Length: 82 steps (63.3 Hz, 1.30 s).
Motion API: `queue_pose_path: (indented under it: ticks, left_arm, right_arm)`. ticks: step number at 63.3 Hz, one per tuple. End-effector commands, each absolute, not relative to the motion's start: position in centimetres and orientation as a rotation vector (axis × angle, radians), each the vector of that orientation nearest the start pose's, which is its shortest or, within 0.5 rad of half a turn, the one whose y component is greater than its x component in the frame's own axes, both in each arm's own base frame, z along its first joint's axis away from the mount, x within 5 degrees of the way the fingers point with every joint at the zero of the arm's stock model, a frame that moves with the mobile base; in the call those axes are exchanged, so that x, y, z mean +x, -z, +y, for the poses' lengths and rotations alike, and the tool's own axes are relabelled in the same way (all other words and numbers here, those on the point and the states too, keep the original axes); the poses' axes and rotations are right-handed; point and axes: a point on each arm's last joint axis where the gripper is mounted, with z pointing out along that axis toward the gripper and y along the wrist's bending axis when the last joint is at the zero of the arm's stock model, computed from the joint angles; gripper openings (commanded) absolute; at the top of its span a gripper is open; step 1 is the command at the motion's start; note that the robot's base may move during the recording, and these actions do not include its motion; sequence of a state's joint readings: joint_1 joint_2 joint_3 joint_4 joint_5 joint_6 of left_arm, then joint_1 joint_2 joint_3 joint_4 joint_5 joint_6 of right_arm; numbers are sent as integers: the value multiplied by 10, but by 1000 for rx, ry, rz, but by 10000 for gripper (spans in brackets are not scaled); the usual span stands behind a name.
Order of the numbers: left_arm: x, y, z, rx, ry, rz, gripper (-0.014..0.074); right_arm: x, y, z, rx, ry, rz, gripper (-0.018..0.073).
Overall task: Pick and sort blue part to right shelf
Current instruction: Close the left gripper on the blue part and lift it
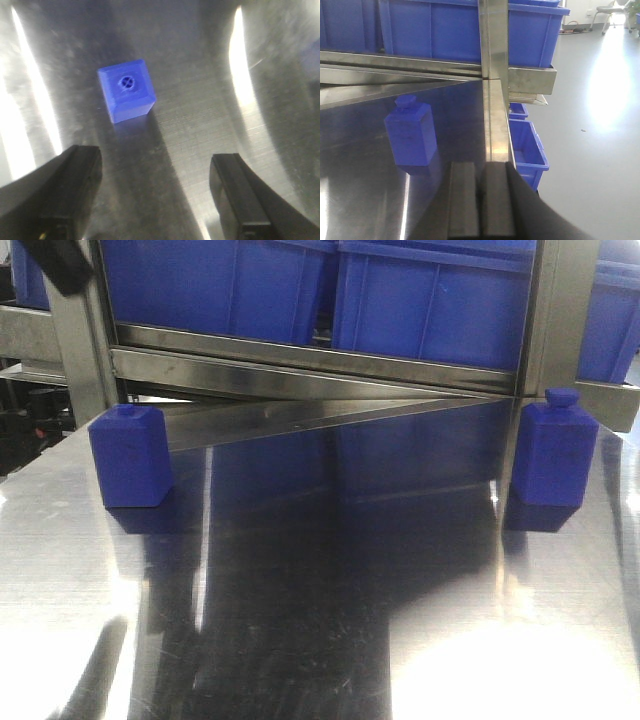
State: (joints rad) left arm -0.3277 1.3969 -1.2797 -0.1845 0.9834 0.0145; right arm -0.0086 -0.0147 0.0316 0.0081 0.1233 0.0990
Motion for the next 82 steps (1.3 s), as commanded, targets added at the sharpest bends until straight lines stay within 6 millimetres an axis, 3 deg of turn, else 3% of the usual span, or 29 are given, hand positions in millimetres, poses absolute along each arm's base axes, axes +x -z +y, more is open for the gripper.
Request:
queue_pose_path:
  ticks: [1,14,32,60,82]
  left_arm:
    - [287,-355,-115,327,375,2571,525]
    - [330,-331,-126,213,316,2689,525]
    - [358,-296,-136,202,301,2753,525]
    - [372,-263,-139,196,278,2825,519]
    - [371,-259,-141,191,291,2852,395]
  right_arm:
    - [54,-209,-1,85,-67,1486,35]
    - [54,-209,-1,85,-67,1485,35]
    - [54,-209,-1,85,-67,1485,35]
    - [54,-209,-1,85,-67,1485,35]
    - [54,-209,-1,85,-67,1485,35]
